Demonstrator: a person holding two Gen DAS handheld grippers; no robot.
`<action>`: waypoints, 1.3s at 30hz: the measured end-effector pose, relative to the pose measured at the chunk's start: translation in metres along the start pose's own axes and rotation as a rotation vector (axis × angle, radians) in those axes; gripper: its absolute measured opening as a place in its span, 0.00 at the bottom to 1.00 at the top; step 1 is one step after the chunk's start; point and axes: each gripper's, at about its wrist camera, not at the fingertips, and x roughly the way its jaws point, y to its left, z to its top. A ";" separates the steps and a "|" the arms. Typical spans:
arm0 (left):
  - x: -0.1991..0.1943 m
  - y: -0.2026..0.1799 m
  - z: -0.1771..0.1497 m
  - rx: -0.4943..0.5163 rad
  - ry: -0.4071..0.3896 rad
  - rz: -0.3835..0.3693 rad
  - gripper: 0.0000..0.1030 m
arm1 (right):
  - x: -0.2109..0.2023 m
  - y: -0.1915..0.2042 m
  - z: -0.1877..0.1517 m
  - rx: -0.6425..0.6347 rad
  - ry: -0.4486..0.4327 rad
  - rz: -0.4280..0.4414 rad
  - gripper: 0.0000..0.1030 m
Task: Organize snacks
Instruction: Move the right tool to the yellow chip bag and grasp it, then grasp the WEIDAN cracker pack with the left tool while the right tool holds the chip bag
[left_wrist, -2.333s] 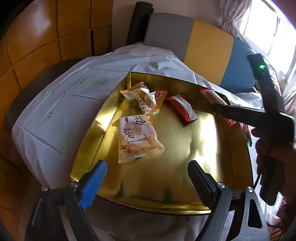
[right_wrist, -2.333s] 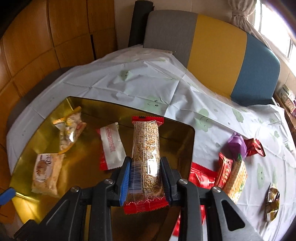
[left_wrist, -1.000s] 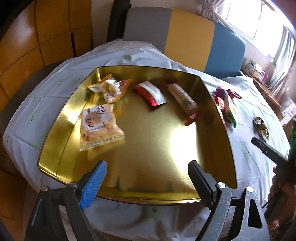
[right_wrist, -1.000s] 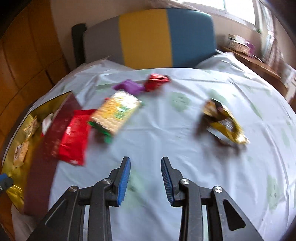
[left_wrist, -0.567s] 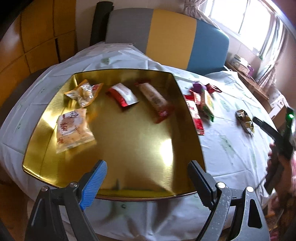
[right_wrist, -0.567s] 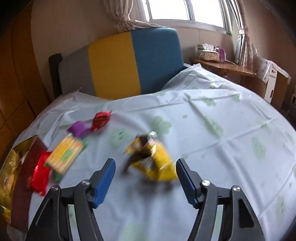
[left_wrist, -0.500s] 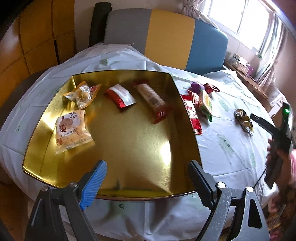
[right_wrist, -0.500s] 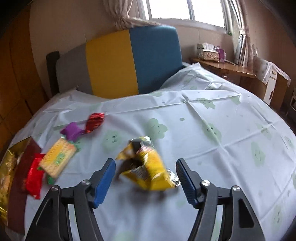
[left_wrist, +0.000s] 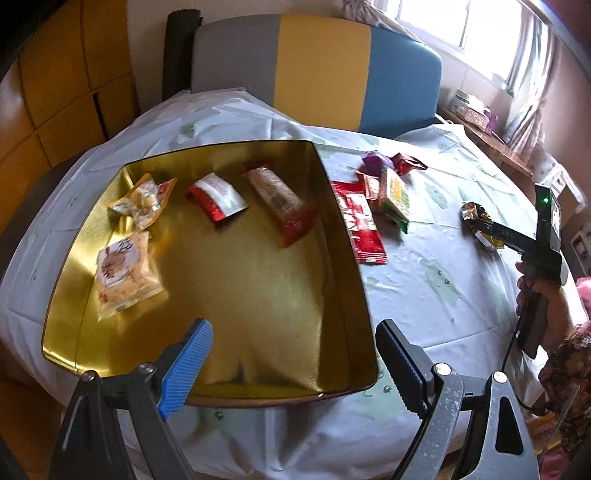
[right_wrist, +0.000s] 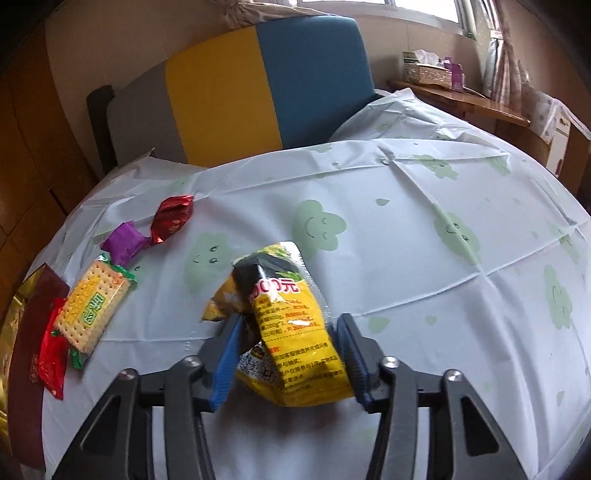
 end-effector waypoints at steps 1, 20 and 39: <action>0.000 -0.004 0.003 0.009 -0.001 0.000 0.88 | 0.000 -0.002 0.000 0.008 -0.004 0.005 0.43; 0.070 -0.136 0.100 0.294 -0.005 0.038 0.92 | -0.007 -0.020 -0.008 0.111 -0.050 -0.004 0.43; 0.162 -0.173 0.102 0.494 0.030 0.158 0.46 | -0.007 -0.027 -0.010 0.142 -0.067 0.035 0.43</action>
